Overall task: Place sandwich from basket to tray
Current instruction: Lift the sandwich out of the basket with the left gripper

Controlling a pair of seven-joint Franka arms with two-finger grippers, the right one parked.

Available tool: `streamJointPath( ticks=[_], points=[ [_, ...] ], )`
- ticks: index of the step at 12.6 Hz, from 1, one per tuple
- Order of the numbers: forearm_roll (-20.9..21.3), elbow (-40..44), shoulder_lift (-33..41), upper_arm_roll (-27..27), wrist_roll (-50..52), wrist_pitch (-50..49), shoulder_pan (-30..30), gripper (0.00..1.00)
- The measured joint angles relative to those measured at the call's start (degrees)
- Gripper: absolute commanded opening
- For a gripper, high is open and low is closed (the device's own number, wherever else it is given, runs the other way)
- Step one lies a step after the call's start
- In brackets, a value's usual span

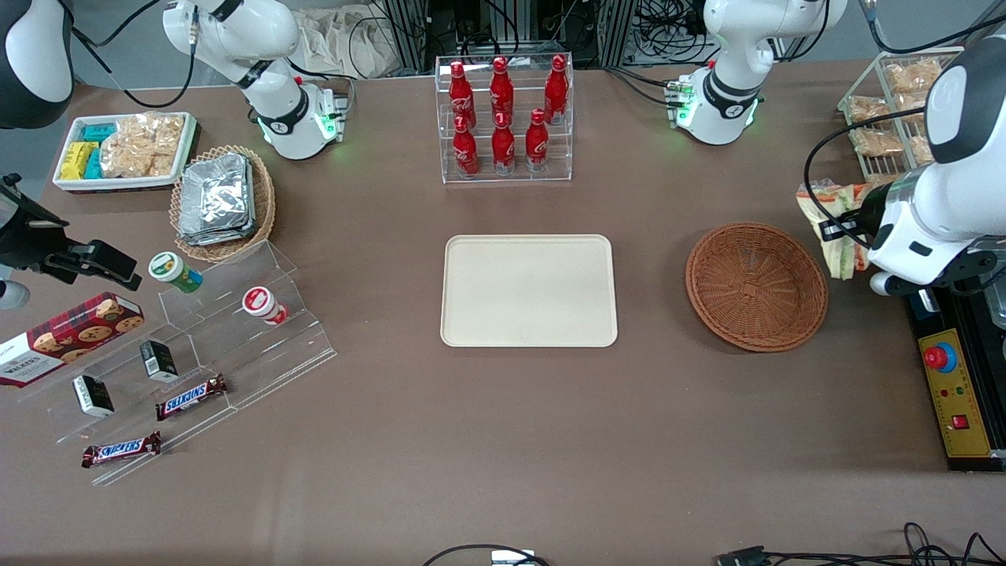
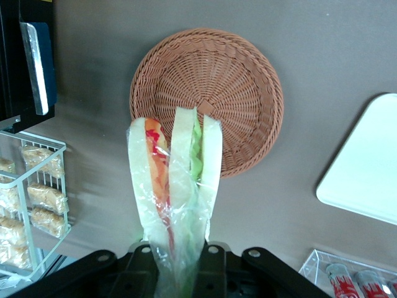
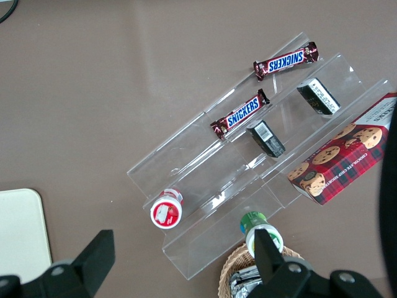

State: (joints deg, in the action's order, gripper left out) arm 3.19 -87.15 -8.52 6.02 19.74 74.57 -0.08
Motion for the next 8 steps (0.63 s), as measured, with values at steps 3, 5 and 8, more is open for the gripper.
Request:
streamJointPath(
  ticks=[3,5,8],
  points=[
    [0.0,2.9,-2.0,4.3,2.3,-1.0,0.2,0.07],
    [-0.1,3.5,-3.0,9.9,7.6,-1.0,0.4,0.08],
    [-0.1,7.3,-7.1,21.5,20.5,-1.0,1.0,0.08]
  ],
)
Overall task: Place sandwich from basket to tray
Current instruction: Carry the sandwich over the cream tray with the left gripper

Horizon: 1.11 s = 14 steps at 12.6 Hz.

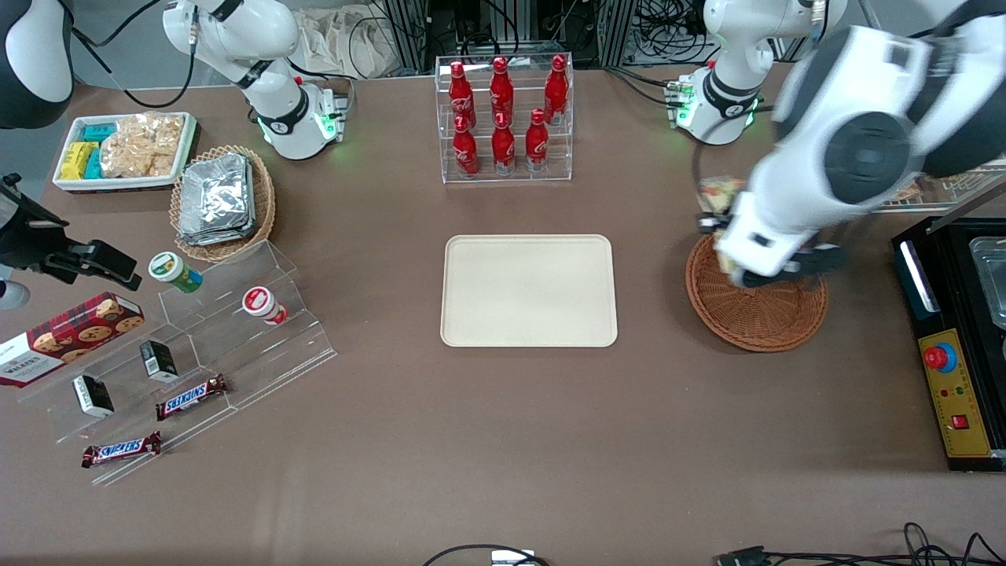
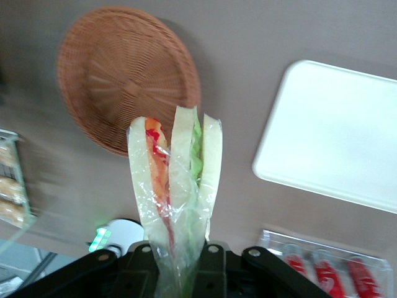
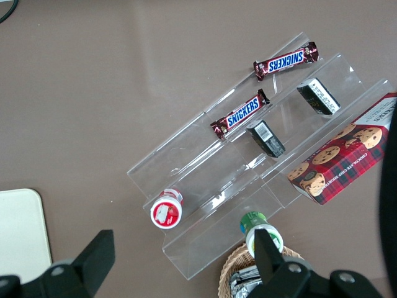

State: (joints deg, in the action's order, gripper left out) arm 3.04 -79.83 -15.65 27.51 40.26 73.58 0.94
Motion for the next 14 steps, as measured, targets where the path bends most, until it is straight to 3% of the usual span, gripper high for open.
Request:
streamJointPath(
  ticks=[4,6,8,11,14],
  points=[
    [5.3,9.3,-11.2,10.0,7.0,1.1,6.0,0.08],
    [8.6,11.9,-15.8,11.8,7.5,2.6,10.0,0.1],
    [9.4,12.5,-17.8,12.4,7.4,3.1,11.4,0.1],
    [10.3,10.5,-19.4,12.4,6.8,7.2,11.0,0.1],
    [13.8,0.5,-20.5,12.2,6.9,18.7,10.2,0.1]
  ],
)
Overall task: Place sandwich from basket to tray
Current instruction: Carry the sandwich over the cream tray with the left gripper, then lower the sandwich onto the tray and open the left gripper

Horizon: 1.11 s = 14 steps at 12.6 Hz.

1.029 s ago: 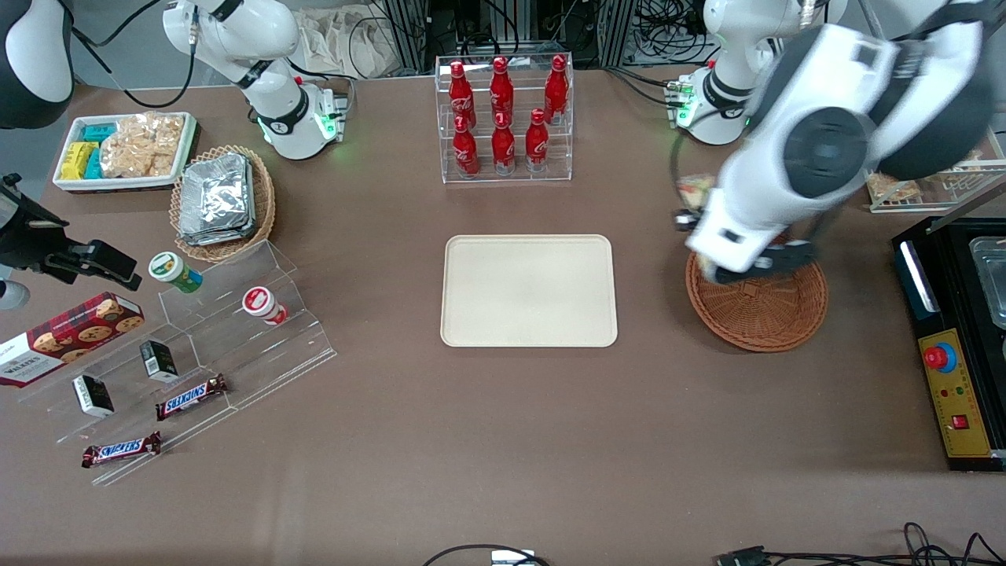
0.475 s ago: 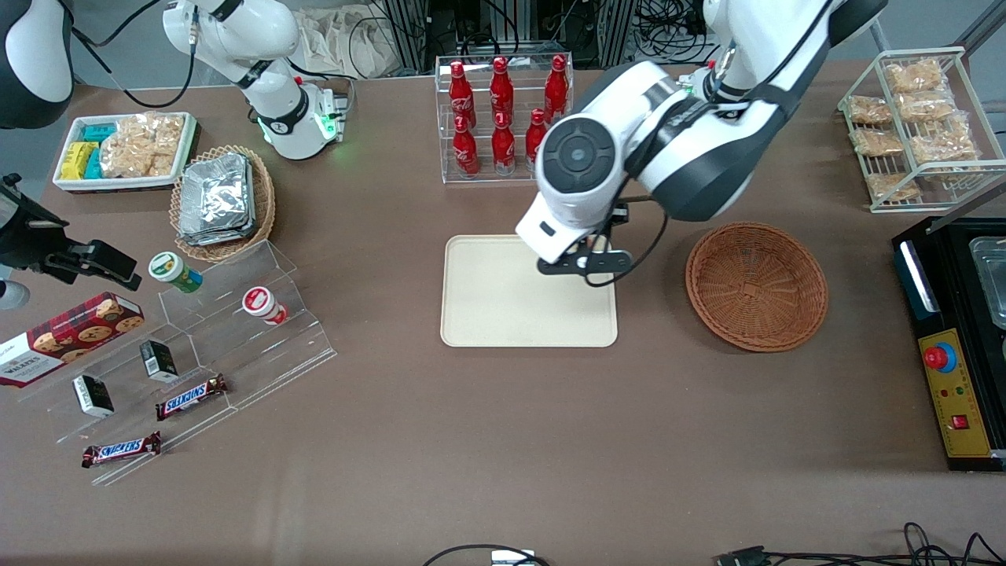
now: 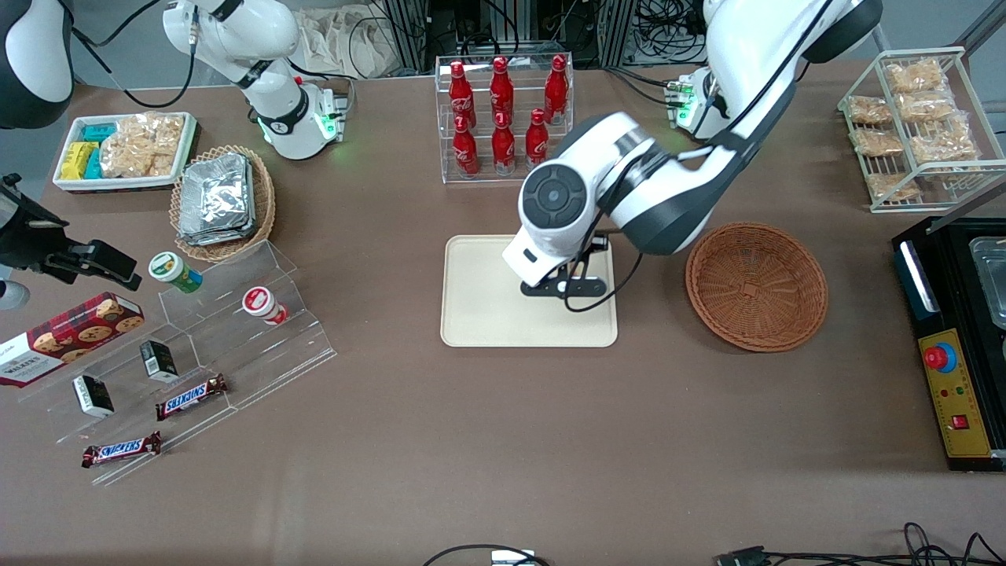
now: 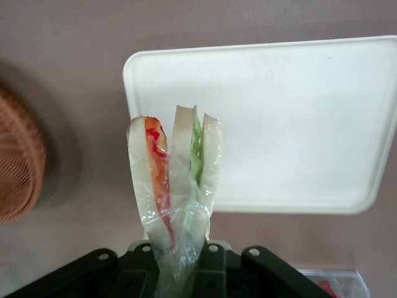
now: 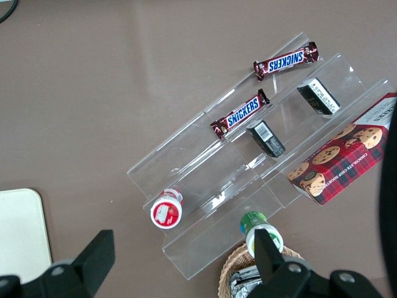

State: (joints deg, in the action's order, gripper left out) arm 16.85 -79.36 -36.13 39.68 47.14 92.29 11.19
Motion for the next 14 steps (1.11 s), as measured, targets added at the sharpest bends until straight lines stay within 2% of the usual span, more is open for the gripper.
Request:
streamJointPath(
  ticks=[3,6,9,12,13,14],
  points=[
    [3.2,-9.8,-1.0,-0.7,0.0,12.2,-3.7,0.1],
    [3.6,-16.6,-2.1,-2.4,-0.2,22.9,-6.1,0.1],
    [3.8,-18.0,-3.8,-2.7,-0.3,26.6,-6.0,0.1],
    [3.9,-19.9,-4.2,-2.8,-0.3,29.2,-5.8,0.16],
    [3.9,-20.1,-4.2,-2.8,-0.3,29.4,-5.8,0.23],
    [3.9,-20.2,-4.2,-2.8,-0.2,29.4,-5.8,0.62]
  ],
)
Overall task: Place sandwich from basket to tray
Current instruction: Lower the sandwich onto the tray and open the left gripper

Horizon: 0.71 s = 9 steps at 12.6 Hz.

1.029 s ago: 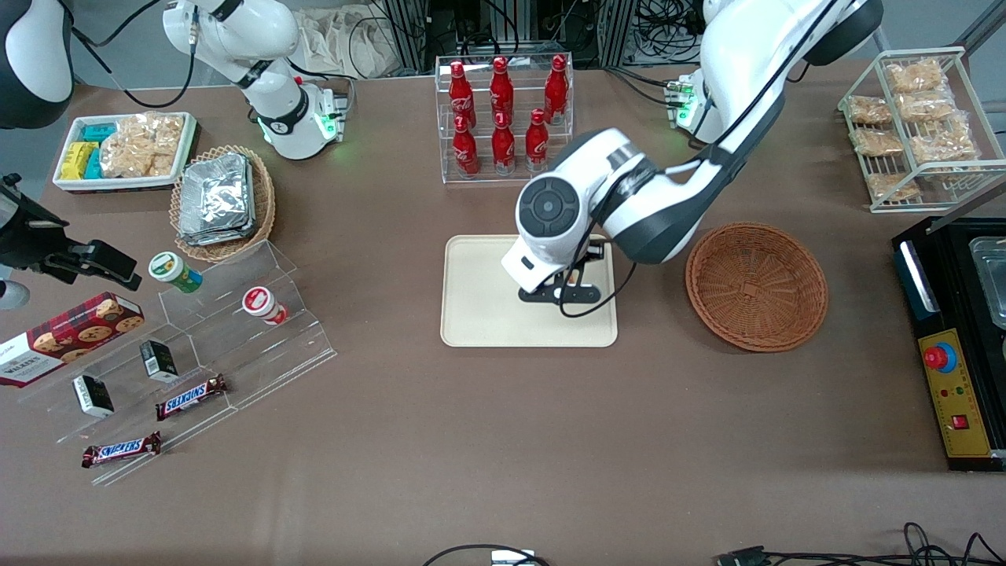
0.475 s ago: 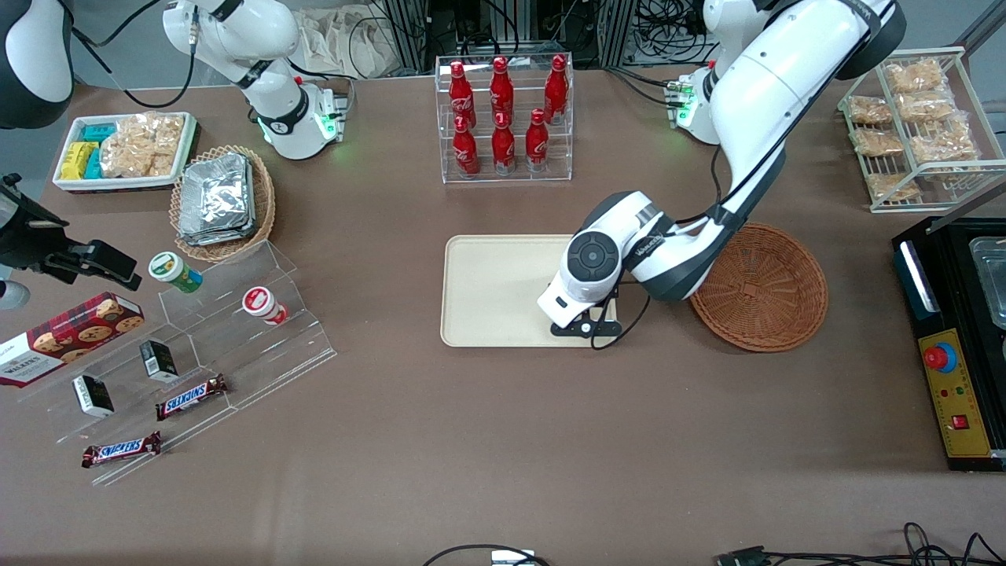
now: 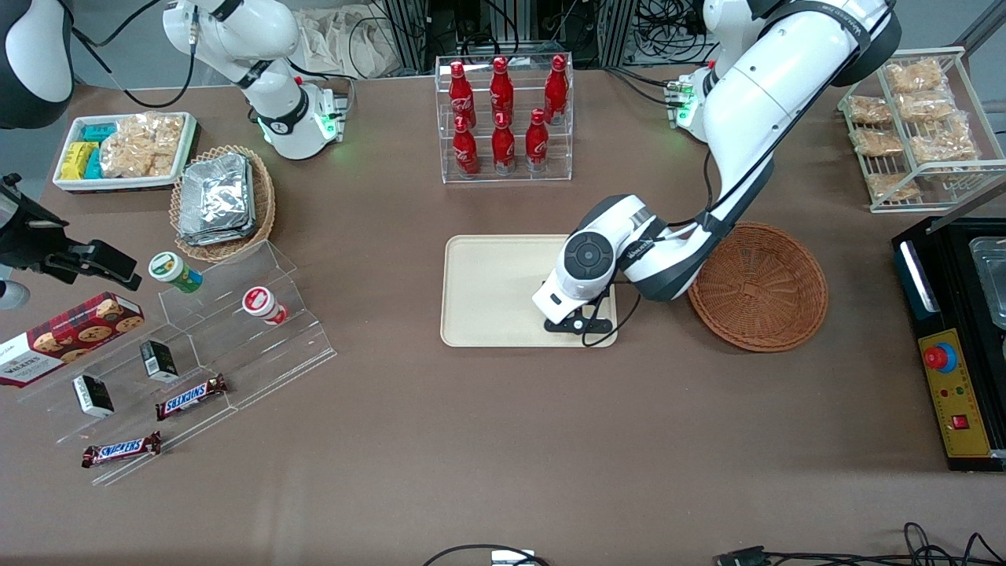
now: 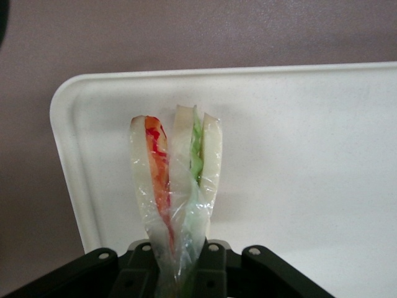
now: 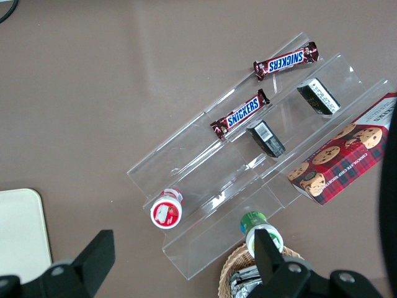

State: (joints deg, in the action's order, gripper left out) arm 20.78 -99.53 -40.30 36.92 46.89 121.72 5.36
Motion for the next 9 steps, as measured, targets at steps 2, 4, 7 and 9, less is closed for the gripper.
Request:
streamJointPath(
  ticks=[2,4,7,9],
  points=[
    [0.0,0.0,0.0,0.0,0.1,0.0,0.0,1.0],
    [0.0,0.0,0.0,0.0,0.2,0.0,-0.1,1.0],
    [0.0,0.0,0.0,0.0,0.2,0.0,-0.2,1.0],
    [0.0,0.0,0.0,0.0,0.2,0.0,-0.2,1.0]
  ],
)
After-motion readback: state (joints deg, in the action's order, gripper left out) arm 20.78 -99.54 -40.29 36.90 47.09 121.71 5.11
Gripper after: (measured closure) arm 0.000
